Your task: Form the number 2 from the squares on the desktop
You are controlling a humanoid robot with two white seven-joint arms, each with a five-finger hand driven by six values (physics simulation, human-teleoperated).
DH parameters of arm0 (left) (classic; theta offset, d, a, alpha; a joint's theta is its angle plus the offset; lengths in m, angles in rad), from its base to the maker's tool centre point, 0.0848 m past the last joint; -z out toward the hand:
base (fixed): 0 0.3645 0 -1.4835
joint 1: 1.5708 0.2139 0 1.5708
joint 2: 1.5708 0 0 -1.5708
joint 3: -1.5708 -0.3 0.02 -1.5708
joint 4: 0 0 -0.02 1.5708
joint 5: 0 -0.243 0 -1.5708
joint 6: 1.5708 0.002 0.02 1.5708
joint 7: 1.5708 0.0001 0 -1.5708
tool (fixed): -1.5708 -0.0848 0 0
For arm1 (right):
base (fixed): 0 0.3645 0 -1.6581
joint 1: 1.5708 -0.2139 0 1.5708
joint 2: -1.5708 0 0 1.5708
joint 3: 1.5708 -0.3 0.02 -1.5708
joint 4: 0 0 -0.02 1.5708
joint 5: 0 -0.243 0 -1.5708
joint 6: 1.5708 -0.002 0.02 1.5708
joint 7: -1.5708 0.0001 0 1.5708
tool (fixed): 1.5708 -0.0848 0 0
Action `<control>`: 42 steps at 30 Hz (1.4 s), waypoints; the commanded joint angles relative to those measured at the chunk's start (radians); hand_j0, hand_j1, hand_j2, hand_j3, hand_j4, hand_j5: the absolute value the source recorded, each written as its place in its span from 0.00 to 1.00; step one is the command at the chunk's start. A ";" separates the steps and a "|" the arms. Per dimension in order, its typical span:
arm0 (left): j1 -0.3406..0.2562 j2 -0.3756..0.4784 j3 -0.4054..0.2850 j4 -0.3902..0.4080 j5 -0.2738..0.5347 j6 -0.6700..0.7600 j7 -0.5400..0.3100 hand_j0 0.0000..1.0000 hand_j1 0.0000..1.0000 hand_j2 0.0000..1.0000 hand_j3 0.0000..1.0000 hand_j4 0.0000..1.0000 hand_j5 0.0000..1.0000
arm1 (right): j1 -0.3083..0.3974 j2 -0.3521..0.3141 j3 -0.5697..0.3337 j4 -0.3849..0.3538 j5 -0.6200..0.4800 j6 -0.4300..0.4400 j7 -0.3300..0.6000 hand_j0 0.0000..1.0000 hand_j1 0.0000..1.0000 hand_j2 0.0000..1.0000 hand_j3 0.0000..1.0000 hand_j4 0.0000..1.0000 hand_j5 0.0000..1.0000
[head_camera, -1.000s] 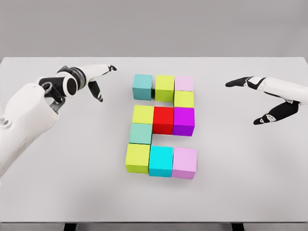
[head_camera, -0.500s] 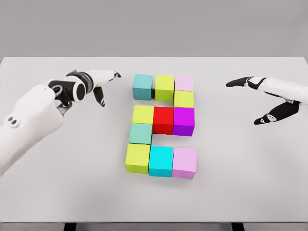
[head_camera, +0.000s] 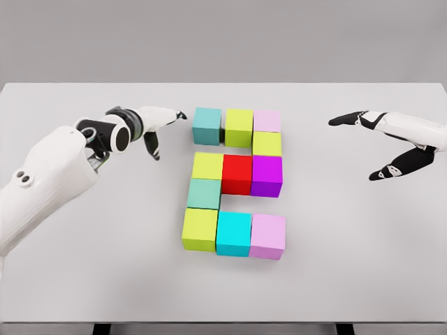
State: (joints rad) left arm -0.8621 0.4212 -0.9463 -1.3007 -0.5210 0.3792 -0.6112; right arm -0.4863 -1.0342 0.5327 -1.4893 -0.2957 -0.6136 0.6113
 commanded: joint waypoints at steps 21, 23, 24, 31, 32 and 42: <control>-0.089 0.083 -0.147 -0.032 0.144 -0.014 0.000 1.00 1.00 1.00 1.00 1.00 1.00 | 0.003 -0.001 0.000 0.000 -0.007 0.003 0.000 1.00 1.00 1.00 1.00 1.00 1.00; -0.089 0.085 -0.147 -0.022 0.144 -0.013 0.000 1.00 1.00 1.00 1.00 1.00 1.00 | 0.003 0.000 -0.002 -0.003 -0.008 0.003 0.000 1.00 1.00 1.00 1.00 1.00 1.00; -0.095 0.088 -0.149 -0.022 0.144 -0.013 0.000 1.00 1.00 1.00 1.00 1.00 1.00 | 0.003 0.000 -0.002 -0.003 -0.008 0.003 0.000 1.00 1.00 1.00 1.00 1.00 1.00; -0.278 0.137 -0.388 -0.017 0.368 -0.013 0.000 1.00 1.00 1.00 1.00 1.00 1.00 | 0.003 -0.001 -0.002 0.000 -0.007 0.003 0.000 1.00 1.00 1.00 1.00 1.00 1.00; -0.281 0.137 -0.396 -0.017 0.375 -0.013 0.000 1.00 1.00 1.00 1.00 1.00 1.00 | 0.003 -0.001 -0.002 0.003 -0.007 0.003 0.000 1.00 1.00 1.00 1.00 1.00 1.00; -0.284 0.131 -0.404 0.017 0.377 -0.013 0.000 1.00 1.00 1.00 1.00 1.00 1.00 | 0.003 -0.001 -0.002 0.006 -0.007 0.003 0.000 1.00 1.00 1.00 1.00 1.00 1.00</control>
State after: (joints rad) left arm -1.1520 0.5523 -1.3483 -1.2936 -0.1432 0.3680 -0.6111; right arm -0.4817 -1.0341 0.5313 -1.4823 -0.2941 -0.6136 0.6113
